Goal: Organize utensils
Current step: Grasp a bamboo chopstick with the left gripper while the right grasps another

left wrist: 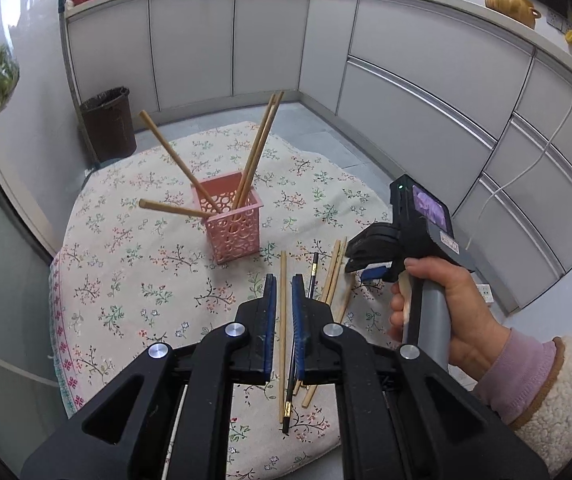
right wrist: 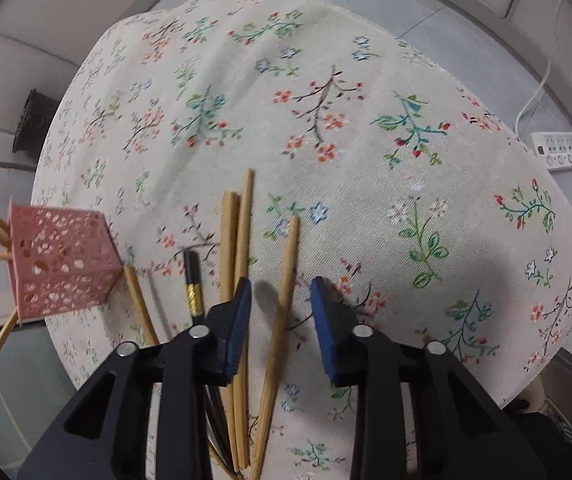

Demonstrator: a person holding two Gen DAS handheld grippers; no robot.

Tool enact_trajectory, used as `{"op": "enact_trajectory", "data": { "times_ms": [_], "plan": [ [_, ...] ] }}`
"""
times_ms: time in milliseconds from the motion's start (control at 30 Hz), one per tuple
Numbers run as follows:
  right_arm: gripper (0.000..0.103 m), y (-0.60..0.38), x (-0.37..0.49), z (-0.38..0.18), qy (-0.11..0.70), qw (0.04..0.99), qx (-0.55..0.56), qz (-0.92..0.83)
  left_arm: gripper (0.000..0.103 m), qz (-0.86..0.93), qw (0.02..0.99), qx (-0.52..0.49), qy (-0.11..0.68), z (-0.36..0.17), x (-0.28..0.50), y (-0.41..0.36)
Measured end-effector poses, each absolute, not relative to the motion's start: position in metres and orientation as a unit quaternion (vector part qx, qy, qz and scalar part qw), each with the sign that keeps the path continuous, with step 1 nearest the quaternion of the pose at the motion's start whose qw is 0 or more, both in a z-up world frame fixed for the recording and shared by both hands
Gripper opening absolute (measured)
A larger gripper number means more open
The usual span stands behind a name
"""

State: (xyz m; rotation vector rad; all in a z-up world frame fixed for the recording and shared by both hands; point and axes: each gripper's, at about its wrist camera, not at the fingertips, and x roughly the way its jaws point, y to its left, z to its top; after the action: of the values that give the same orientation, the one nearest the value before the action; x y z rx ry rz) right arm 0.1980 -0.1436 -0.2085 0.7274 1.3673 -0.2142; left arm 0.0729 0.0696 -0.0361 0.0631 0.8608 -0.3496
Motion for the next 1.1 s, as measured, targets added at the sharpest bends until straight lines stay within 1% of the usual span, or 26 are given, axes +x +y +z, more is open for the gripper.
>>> {"op": "enact_trajectory", "data": {
  "times_ms": [67, 133, 233, 267, 300, 367, 433, 500, 533, 567, 700, 833, 933, 1100],
  "plan": [
    [0.017, -0.149, 0.201, -0.21, 0.613, 0.708, 0.336, -0.1, 0.007, -0.173, 0.888, 0.026, 0.426, -0.04, 0.075, 0.07],
    [0.017, -0.151, 0.207, -0.211, 0.615, 0.704, 0.34, -0.096, 0.008, -0.175, 0.882, 0.022, 0.437, -0.046, 0.079, 0.07],
    [0.018, -0.149, 0.213, -0.211, 0.61, 0.71, 0.338, -0.098, 0.008, -0.18, 0.862, 0.021, 0.473, -0.064, 0.086, 0.066],
    [0.017, -0.148, 0.214, -0.21, 0.608, 0.714, 0.333, -0.099, 0.014, -0.177, 0.854, 0.022, 0.489, -0.074, 0.09, 0.065],
    [0.008, -0.144, 0.215, -0.209, 0.61, 0.719, 0.317, -0.1, 0.022, -0.179, 0.84, 0.027, 0.512, -0.086, 0.096, 0.063],
    [0.006, -0.138, 0.219, -0.21, 0.61, 0.729, 0.296, -0.096, 0.024, -0.169, 0.829, 0.022, 0.532, -0.103, 0.105, 0.062],
    [0.005, -0.139, 0.217, -0.21, 0.606, 0.733, 0.296, -0.089, 0.024, -0.169, 0.812, 0.032, 0.557, -0.123, 0.118, 0.055],
    [0.005, -0.143, 0.213, -0.207, 0.599, 0.738, 0.302, -0.075, 0.025, -0.159, 0.809, 0.037, 0.565, -0.137, 0.13, 0.049],
    [0.005, -0.145, 0.21, -0.204, 0.597, 0.74, 0.301, -0.072, 0.026, -0.159, 0.8, 0.043, 0.577, -0.146, 0.138, 0.043],
    [0.005, -0.148, 0.207, -0.198, 0.59, 0.747, 0.301, -0.065, 0.032, -0.16, 0.788, 0.048, 0.593, -0.156, 0.145, 0.036],
    [0.005, -0.159, 0.197, -0.175, 0.572, 0.766, 0.289, -0.047, 0.031, -0.134, 0.763, 0.077, 0.627, -0.174, 0.14, 0.031],
    [0.005, -0.168, 0.186, -0.156, 0.559, 0.775, 0.295, -0.017, 0.031, -0.134, 0.757, 0.032, 0.639, -0.179, 0.124, 0.045],
    [0.005, -0.165, 0.181, -0.148, 0.554, 0.776, 0.301, 0.005, 0.031, -0.11, 0.765, 0.029, 0.634, -0.186, 0.121, 0.046],
    [0.005, -0.164, 0.162, -0.138, 0.554, 0.775, 0.301, 0.027, 0.031, -0.097, 0.75, 0.042, 0.653, -0.203, 0.121, 0.041]
  ]
}}
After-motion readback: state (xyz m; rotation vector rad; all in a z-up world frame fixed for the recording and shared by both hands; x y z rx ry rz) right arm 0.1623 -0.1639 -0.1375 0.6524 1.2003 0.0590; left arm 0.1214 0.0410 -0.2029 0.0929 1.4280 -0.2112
